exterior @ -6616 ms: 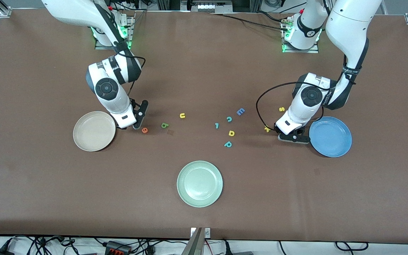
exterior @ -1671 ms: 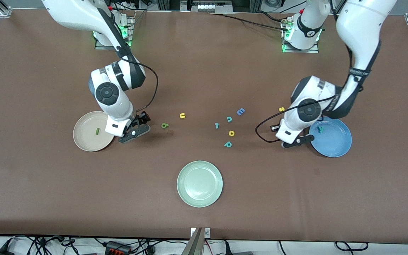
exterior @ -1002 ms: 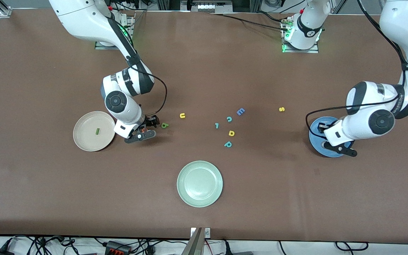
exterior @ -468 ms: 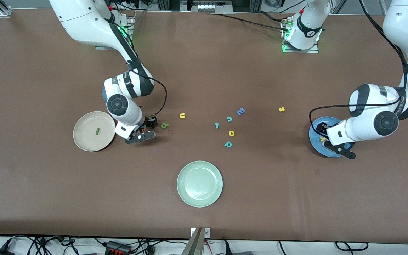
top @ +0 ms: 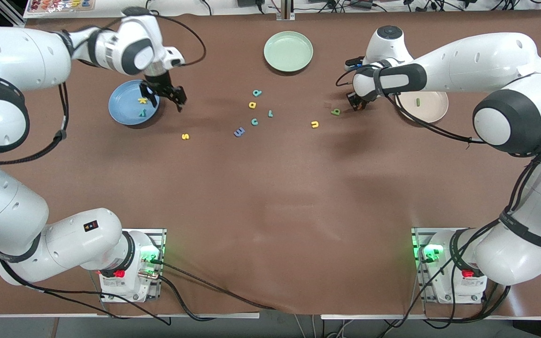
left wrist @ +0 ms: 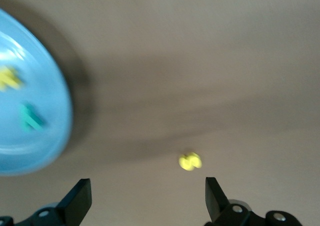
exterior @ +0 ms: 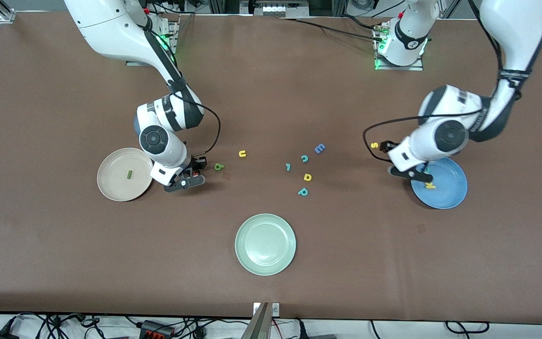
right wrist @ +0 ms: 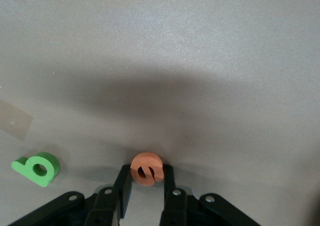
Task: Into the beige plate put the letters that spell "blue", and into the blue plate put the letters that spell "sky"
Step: 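Place the orange e in the beige plate while the left gripper grasps s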
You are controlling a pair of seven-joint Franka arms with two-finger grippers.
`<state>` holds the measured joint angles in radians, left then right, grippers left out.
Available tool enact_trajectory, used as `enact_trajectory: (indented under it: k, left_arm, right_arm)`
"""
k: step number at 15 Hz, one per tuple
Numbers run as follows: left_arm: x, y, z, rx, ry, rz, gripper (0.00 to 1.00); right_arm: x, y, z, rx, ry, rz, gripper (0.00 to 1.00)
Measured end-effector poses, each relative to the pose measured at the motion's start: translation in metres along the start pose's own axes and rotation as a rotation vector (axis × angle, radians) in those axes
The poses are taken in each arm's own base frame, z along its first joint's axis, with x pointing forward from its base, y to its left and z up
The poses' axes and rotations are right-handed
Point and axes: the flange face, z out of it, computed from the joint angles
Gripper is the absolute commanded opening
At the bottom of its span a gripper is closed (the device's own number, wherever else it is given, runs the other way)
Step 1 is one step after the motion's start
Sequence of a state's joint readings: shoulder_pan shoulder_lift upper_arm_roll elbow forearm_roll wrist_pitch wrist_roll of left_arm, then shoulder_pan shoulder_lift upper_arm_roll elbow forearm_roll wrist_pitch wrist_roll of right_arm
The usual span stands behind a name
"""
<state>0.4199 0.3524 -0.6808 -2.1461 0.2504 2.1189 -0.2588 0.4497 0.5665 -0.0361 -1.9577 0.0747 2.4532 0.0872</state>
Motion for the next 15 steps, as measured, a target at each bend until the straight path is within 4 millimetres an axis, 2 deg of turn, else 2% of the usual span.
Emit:
enact_trajectory:
  k: [2, 5, 7, 10, 13, 15]
  left_arm:
    - [-0.015, 0.015, 0.023, -0.009, 0.033, -0.02, 1.0]
    - [-0.033, 0.017, 0.057, -0.044, 0.076, -0.038, 1.0]
    - [-0.038, 0.018, 0.066, -0.056, 0.086, -0.052, 1.0]
    - [-0.039, 0.02, 0.075, -0.078, 0.102, -0.055, 0.99]
    - [-0.039, 0.021, 0.084, -0.096, 0.092, -0.058, 0.69]
    - [-0.039, 0.021, 0.087, -0.1, 0.088, -0.059, 0.53]
  right_arm:
    - [0.001, 0.002, 0.0, 0.0, 0.001, 0.003, 0.14]
    - [0.009, 0.02, -0.013, 0.001, 0.03, 0.032, 0.14]
    - [0.013, 0.043, -0.036, 0.006, 0.047, 0.069, 0.14]
    - [0.007, 0.098, -0.065, 0.014, 0.004, 0.158, 0.14]
    - [-0.008, 0.153, -0.066, 0.025, -0.06, 0.231, 0.14]
    - [-0.018, 0.172, -0.058, 0.03, -0.096, 0.255, 0.18]
